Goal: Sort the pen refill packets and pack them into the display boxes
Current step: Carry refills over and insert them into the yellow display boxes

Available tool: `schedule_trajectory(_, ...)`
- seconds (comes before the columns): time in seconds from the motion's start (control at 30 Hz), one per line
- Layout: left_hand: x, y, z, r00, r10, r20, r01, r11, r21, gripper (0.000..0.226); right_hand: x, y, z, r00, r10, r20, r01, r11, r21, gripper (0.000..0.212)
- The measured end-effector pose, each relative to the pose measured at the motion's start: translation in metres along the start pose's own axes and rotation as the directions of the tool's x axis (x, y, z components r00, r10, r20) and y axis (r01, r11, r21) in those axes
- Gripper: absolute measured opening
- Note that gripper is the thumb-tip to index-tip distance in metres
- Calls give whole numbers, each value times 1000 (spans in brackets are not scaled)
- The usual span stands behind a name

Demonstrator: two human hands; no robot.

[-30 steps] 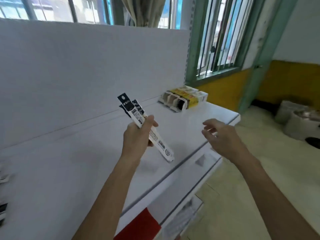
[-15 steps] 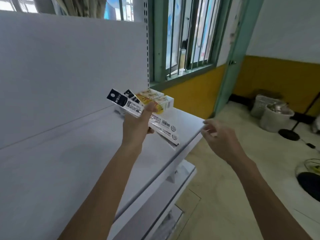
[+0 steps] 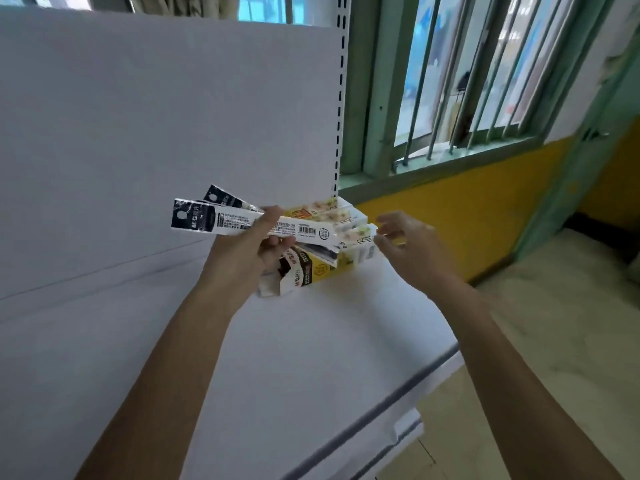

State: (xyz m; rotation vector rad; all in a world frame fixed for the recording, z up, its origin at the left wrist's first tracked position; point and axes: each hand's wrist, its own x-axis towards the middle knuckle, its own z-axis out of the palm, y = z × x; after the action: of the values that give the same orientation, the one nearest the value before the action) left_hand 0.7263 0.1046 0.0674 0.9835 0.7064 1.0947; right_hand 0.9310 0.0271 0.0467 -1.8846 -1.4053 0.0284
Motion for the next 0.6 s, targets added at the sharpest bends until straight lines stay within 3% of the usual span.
schedule_trajectory(0.13, 8, -3, -6, 967, 98, -234, -109, 993, -34, 8, 46, 13, 20, 966, -198, 167, 185, 978, 93, 26)
schedule_trajectory(0.23, 2, -8, -4, 889, 172, -425, -223, 972, -72, 15, 72, 19, 26, 876, -333, 348, 336, 940, 54, 32)
schedule_trajectory(0.37, -19, -19, 7, 761, 219, -611, -343, 935, -92, 16, 82, 26, 40, 753, -326, 572, 430, 901, -52, 54)
schedule_trajectory(0.47, -36, -27, 3, 634, 246, -733, -417, 907, -56, 16, 81, 31, 48, 718, -346, 604, 520, 843, -134, 64)
schedule_trajectory(0.6, -46, -29, -2, 553, 313, -772, -481, 877, 11, 18, 80, 38, 49, 698, -360, 619, 442, 897, 24, 71)
